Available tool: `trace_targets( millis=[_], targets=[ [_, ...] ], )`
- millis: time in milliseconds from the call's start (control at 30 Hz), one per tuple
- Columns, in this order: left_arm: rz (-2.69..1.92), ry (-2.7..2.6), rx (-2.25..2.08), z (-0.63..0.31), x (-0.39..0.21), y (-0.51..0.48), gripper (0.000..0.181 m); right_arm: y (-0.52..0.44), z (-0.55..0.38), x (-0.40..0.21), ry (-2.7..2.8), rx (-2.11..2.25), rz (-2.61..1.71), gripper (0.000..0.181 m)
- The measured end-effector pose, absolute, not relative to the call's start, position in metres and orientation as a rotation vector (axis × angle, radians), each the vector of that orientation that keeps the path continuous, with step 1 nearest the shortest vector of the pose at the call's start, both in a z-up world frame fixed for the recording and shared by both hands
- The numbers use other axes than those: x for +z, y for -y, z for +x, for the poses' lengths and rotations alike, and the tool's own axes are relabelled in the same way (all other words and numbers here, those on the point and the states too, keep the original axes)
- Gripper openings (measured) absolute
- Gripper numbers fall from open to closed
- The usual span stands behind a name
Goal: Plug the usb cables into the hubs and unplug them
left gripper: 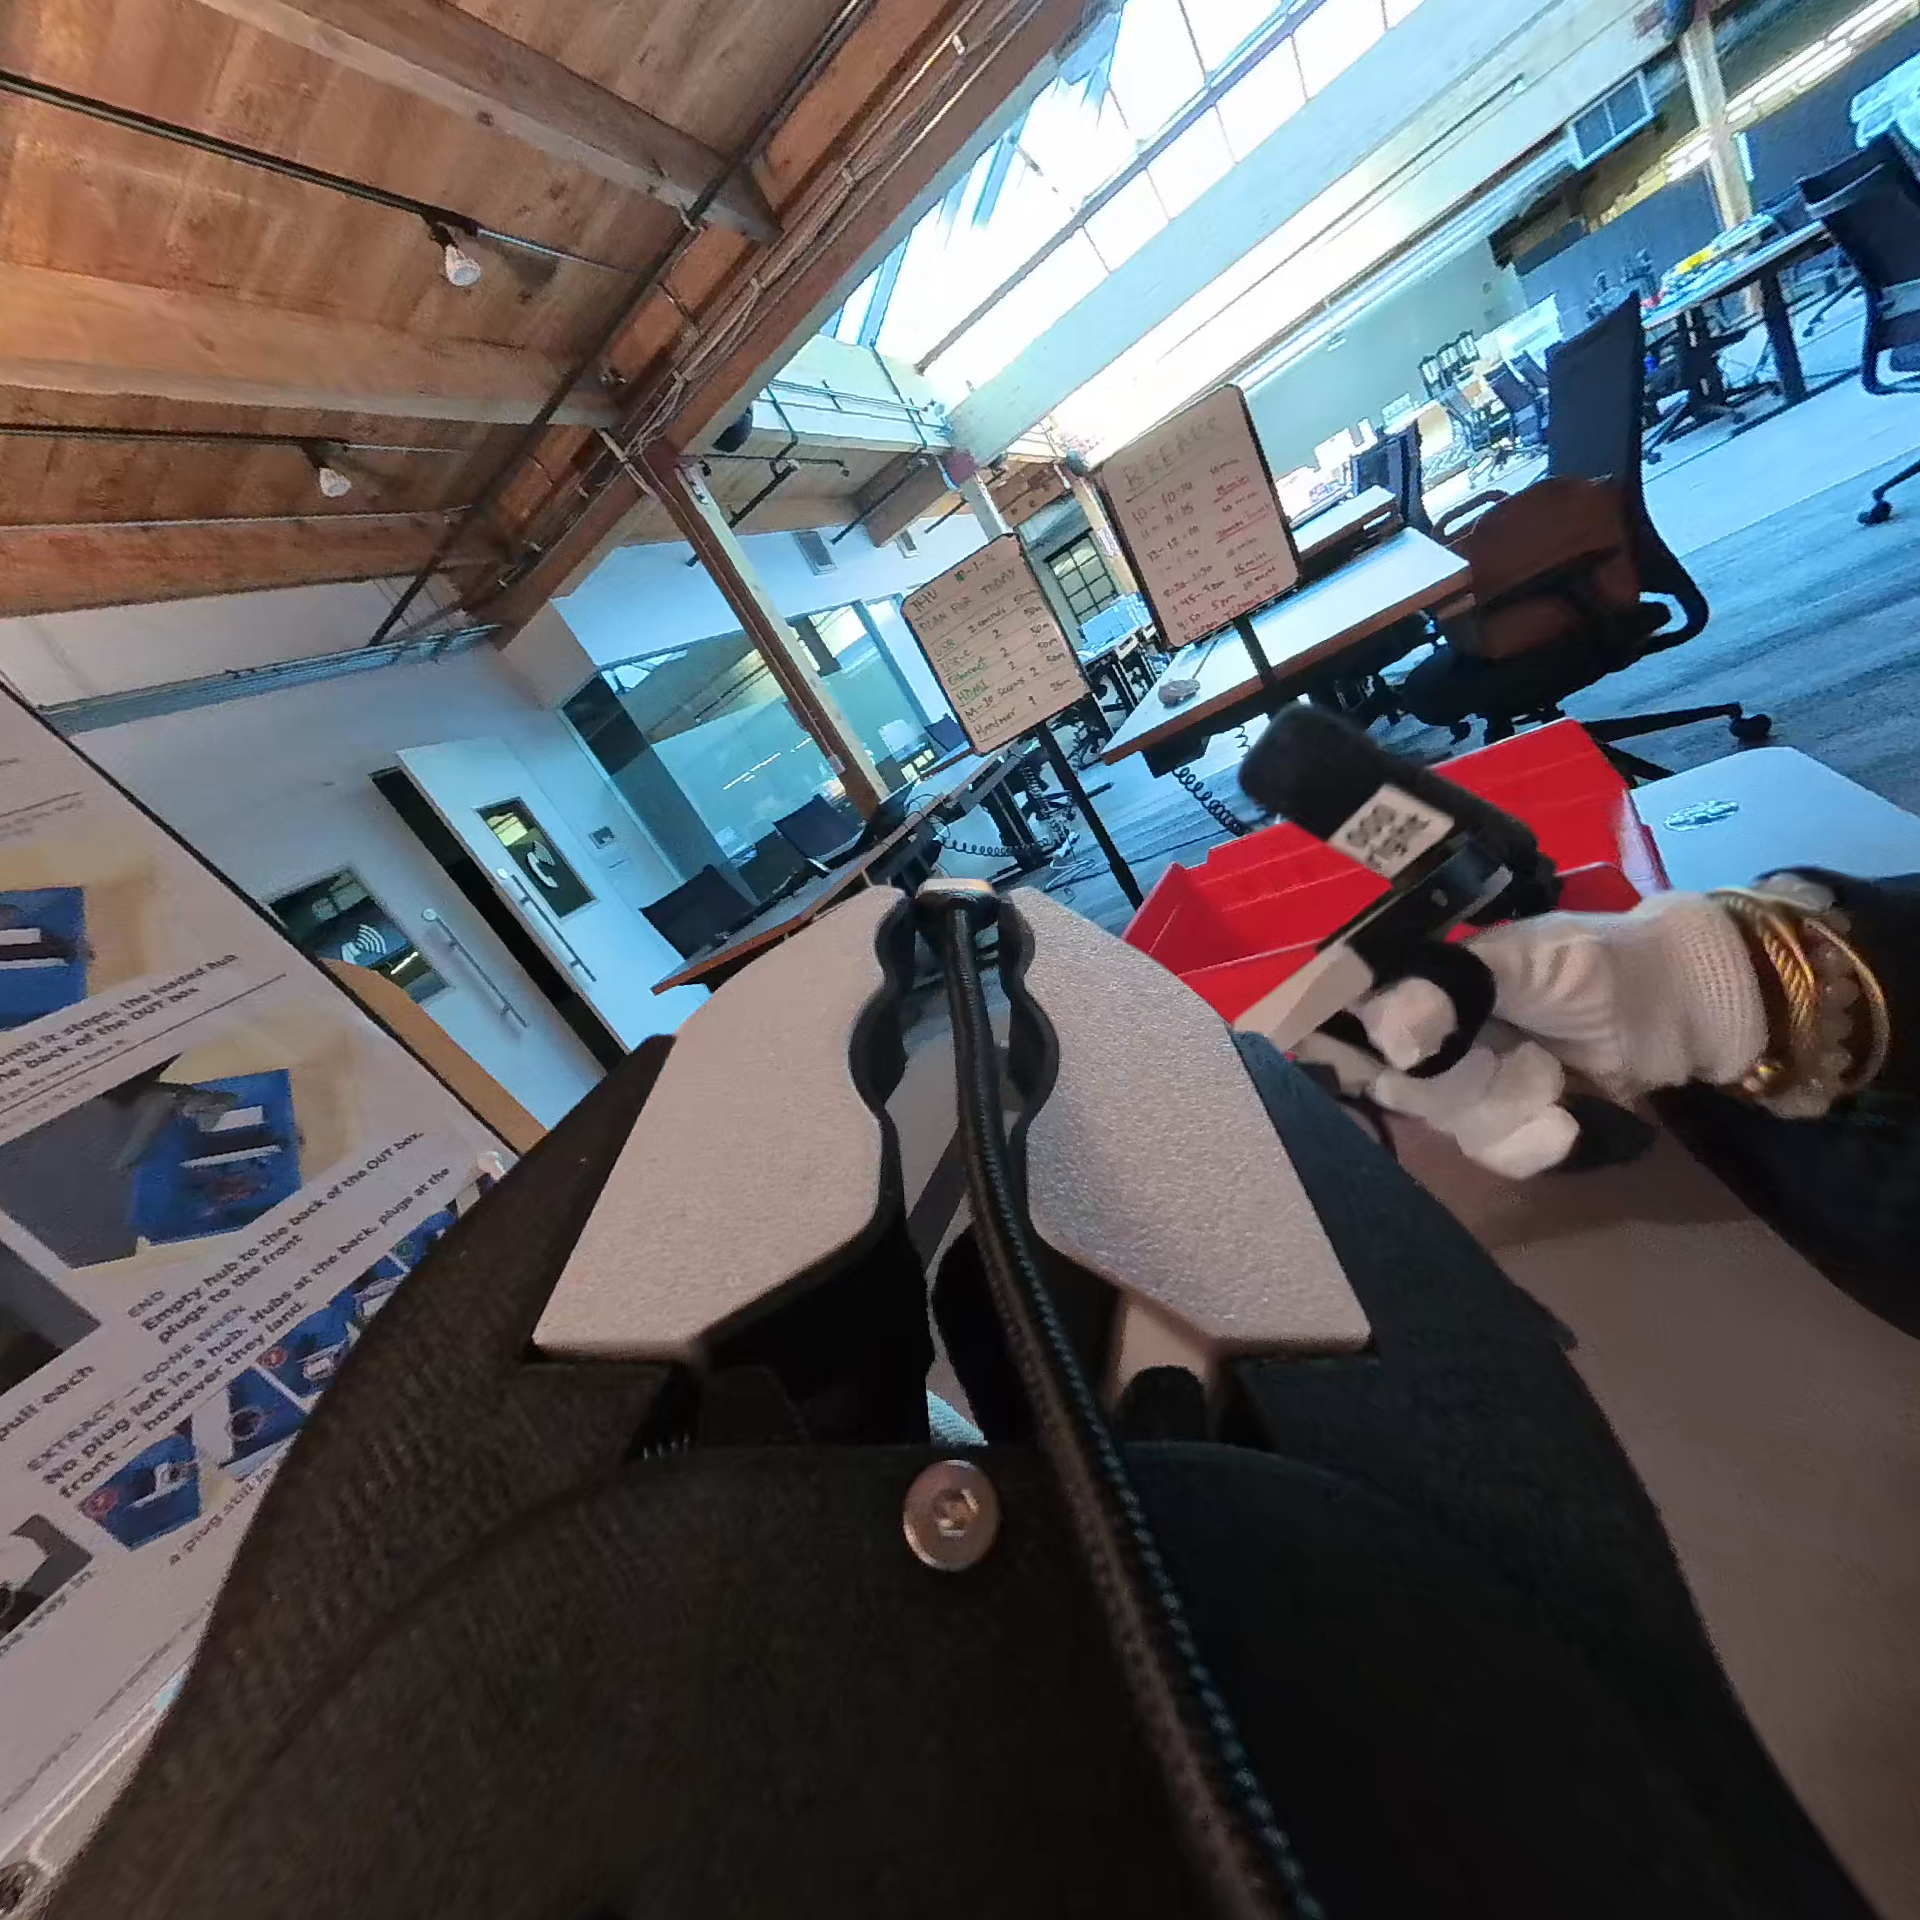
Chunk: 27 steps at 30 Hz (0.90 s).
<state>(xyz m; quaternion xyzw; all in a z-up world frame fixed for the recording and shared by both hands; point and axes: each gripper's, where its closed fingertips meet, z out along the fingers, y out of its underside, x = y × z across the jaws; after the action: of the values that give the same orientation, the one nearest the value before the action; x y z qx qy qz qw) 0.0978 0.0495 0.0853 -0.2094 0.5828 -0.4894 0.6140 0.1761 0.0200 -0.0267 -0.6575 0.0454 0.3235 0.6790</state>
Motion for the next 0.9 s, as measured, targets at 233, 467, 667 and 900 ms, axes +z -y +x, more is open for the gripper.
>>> trace_targets(
  millis=[233, 467, 667, 900],
  targets=[
    [-0.488, -1.238, -1.168, 0.075, 0.108, -0.07, 0.015, 0.07, 0.142, -0.013, 0.258, 0.225, -1.849, 0.03],
    [-0.454, -1.192, -1.166, 0.059, 0.124, -0.075, 0.014, 0.182, 0.134, -0.136, 0.313, 0.023, -2.555, 0.031],
    [-0.435, -1.191, -1.171, 0.055, 0.128, -0.071, 0.015, 0.198, 0.133, -0.175, 0.362, 0.017, -2.802, 0.033],
    [-0.414, -1.199, -1.188, 0.055, 0.129, -0.065, 0.015, 0.194, 0.133, -0.18, 0.438, 0.059, -2.815, 0.033]
  ],
)
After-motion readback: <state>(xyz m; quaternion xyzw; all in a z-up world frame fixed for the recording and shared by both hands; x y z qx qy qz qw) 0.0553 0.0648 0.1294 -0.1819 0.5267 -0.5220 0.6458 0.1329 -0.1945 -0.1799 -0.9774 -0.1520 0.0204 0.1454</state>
